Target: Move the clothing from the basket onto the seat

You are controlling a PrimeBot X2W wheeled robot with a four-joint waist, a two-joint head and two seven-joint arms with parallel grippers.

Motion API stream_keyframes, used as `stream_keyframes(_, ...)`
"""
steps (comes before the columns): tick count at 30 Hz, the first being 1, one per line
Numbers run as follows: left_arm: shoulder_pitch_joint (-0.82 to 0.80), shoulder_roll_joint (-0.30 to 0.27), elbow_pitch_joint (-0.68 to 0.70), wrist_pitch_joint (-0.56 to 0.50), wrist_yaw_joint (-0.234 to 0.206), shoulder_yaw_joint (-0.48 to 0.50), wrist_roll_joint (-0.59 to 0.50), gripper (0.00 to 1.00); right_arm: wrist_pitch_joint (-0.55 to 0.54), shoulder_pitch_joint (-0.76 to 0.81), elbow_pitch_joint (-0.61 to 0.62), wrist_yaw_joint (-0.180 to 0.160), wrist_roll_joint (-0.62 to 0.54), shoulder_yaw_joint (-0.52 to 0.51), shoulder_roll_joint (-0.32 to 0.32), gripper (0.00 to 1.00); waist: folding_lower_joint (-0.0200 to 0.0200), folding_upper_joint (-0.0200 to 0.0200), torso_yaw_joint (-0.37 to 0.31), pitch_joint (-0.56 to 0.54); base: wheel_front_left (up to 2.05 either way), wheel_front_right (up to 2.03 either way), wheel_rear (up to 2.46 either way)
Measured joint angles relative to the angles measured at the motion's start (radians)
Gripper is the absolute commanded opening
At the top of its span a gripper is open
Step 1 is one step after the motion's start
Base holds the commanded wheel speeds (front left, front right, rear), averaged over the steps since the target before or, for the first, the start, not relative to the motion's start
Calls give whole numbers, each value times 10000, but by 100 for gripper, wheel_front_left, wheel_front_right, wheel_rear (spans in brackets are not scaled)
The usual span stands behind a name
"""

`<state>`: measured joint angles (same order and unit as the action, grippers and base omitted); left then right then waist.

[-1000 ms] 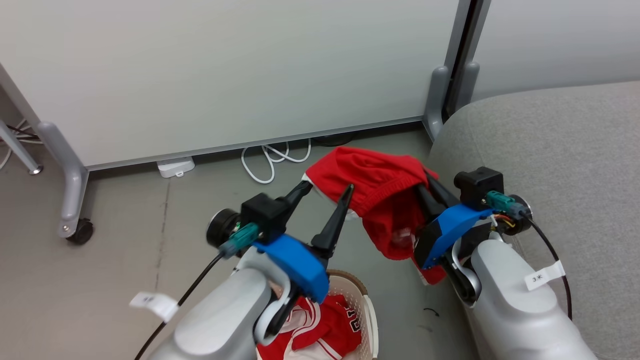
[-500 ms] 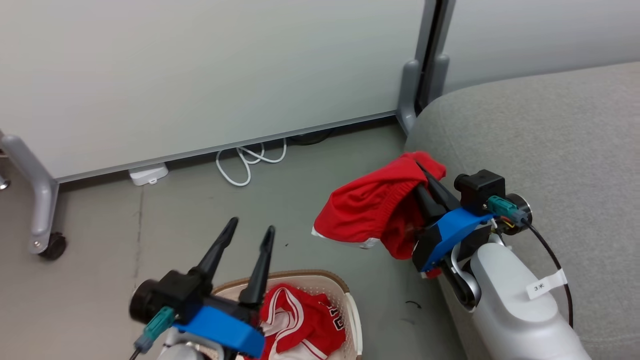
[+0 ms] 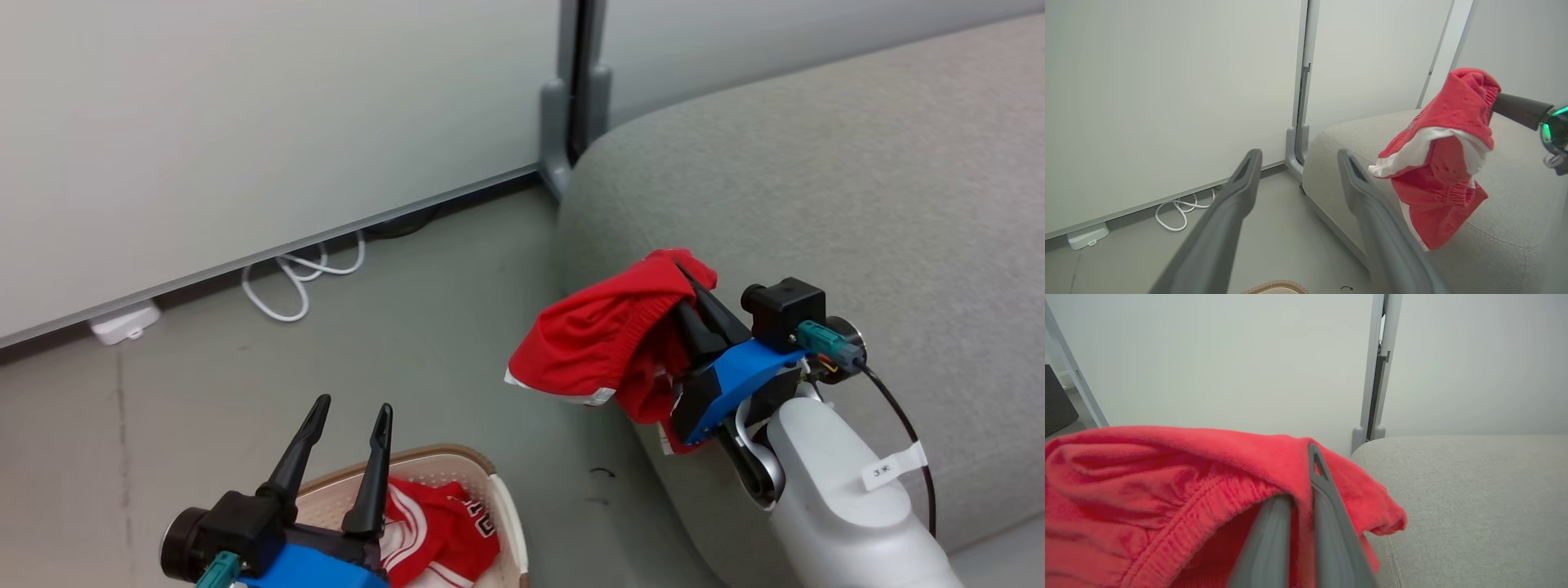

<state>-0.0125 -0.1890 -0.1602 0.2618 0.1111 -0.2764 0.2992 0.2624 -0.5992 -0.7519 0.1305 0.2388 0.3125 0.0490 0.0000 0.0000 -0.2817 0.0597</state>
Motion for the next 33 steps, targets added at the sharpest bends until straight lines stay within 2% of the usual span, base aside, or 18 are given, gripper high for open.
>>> stream_keyframes(6,-67,138,27,-2,113,56,-211,100,0,111,111,0,-31,-221,2,0,0,0,-904,170,0,0,0)
stream_keyframes(18,-251,38,111,-2,178,-33,-355,100,0,381,491,0,15,-652,6,0,0,0,-2448,535,0,0,0)
stream_keyframes(27,-647,-247,-15,-2,180,-566,-176,100,0,616,871,0,-2,-1062,8,0,0,0,-2669,831,0,0,0)
stream_keyframes(33,-698,-293,35,0,180,-594,-159,100,0,639,869,0,21,-1179,10,0,0,0,-2655,900,0,0,0)
